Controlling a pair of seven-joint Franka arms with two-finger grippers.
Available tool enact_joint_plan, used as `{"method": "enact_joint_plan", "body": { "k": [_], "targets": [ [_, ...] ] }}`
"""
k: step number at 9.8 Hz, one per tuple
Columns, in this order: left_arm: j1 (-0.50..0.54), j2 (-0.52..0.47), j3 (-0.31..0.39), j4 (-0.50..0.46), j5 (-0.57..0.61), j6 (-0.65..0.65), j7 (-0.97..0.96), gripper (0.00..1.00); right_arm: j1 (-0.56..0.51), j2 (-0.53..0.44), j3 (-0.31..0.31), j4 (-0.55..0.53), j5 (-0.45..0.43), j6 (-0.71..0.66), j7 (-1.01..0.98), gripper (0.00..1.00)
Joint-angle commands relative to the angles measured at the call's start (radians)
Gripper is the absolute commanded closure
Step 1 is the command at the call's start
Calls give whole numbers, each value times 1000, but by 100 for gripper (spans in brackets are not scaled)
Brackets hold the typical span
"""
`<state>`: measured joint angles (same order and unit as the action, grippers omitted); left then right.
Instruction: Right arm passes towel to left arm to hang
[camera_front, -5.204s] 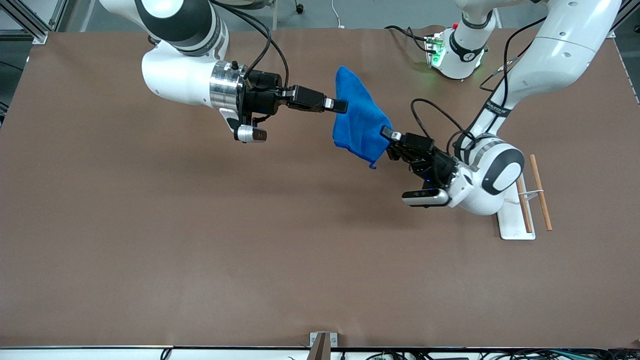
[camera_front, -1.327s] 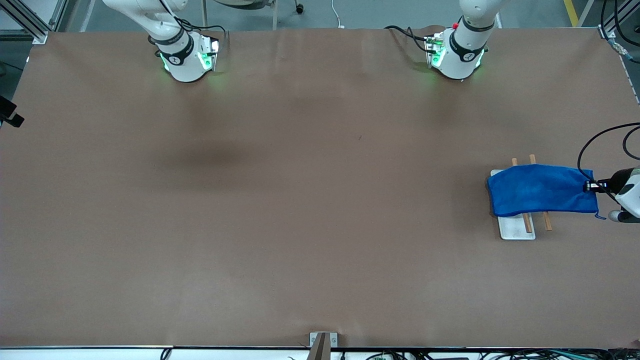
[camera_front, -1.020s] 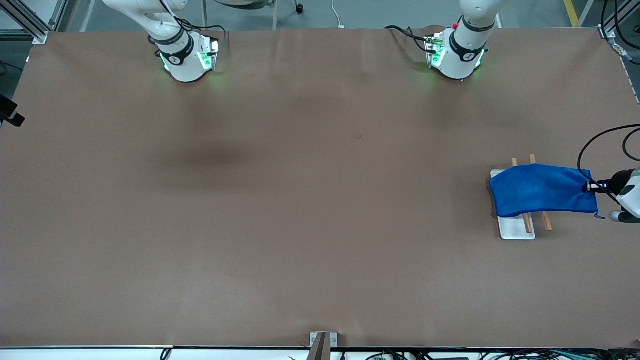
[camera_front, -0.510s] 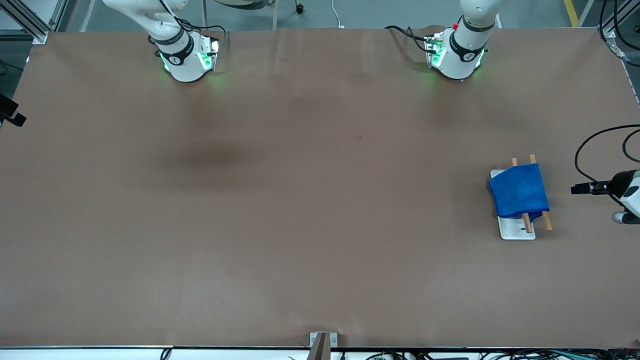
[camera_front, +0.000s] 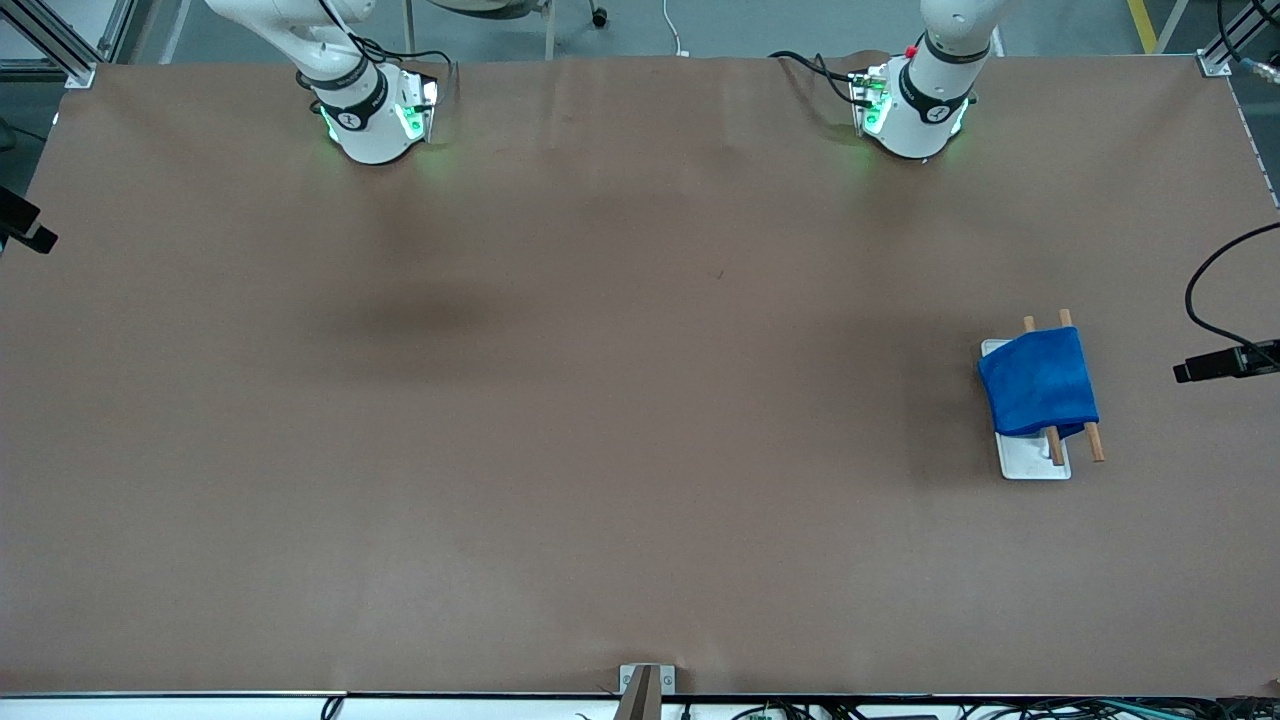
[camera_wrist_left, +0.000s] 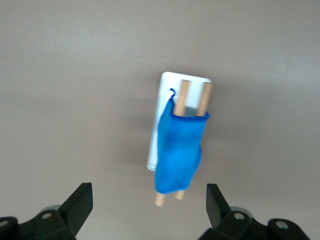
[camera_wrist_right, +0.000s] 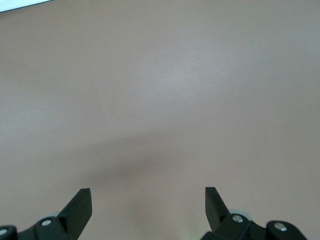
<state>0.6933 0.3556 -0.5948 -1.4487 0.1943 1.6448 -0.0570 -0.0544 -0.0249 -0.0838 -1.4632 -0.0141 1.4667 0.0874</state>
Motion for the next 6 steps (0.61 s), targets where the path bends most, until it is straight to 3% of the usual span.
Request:
{"method": "enact_joint_plan", "body": {
  "k": [1, 6],
  "targets": [
    [6, -91, -65, -35, -9, -35, -40, 0, -4, -9, -2, -8, 11, -11, -9, 0],
    [8, -173, -148, 110, -45, -270, -23, 0, -4, -7, -2, -8, 8, -12, -8, 0]
  ]
}}
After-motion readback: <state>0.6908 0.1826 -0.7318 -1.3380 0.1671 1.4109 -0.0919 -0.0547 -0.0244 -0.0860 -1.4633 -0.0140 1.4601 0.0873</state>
